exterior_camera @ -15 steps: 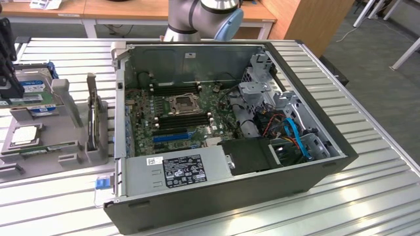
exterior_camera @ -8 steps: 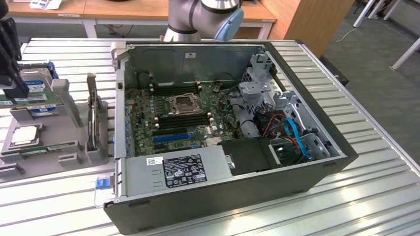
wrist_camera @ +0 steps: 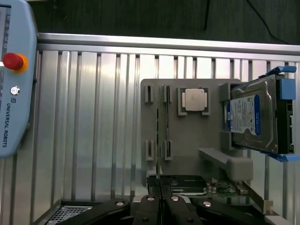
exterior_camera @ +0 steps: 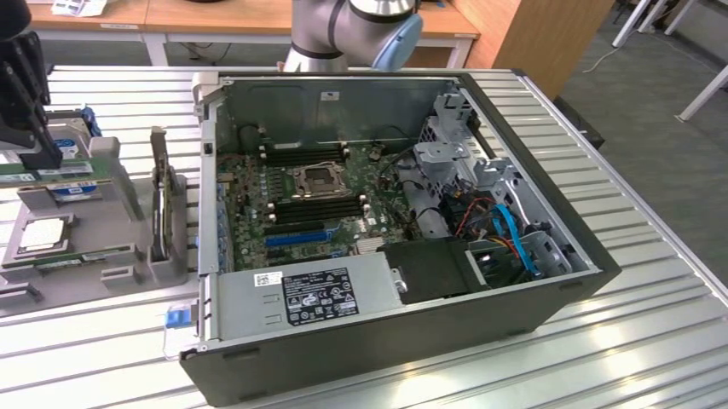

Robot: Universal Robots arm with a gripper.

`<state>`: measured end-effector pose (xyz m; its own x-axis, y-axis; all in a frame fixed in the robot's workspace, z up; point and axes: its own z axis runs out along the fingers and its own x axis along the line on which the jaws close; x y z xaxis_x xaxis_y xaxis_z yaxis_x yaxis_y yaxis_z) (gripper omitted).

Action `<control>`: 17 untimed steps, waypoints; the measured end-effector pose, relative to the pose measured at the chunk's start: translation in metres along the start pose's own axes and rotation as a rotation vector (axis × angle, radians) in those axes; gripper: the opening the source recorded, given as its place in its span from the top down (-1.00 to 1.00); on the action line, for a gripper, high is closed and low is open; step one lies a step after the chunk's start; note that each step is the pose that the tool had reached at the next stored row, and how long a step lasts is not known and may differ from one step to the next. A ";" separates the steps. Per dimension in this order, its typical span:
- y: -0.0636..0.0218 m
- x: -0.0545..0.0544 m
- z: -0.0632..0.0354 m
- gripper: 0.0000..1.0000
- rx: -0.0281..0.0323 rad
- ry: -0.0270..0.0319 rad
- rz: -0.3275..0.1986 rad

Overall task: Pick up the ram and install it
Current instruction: 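Pick up the ram and move it above insertion slot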

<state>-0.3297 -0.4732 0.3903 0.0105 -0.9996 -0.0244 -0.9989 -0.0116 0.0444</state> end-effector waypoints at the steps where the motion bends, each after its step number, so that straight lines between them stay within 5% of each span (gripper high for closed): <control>1: -0.0011 0.000 -0.0001 0.77 0.0000 0.0001 0.000; 17: -0.0198 0.000 -0.0009 0.77 0.0000 0.0000 0.000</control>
<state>-0.3099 -0.4732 0.3903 0.0106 -0.9996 -0.0244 -0.9989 -0.0116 0.0444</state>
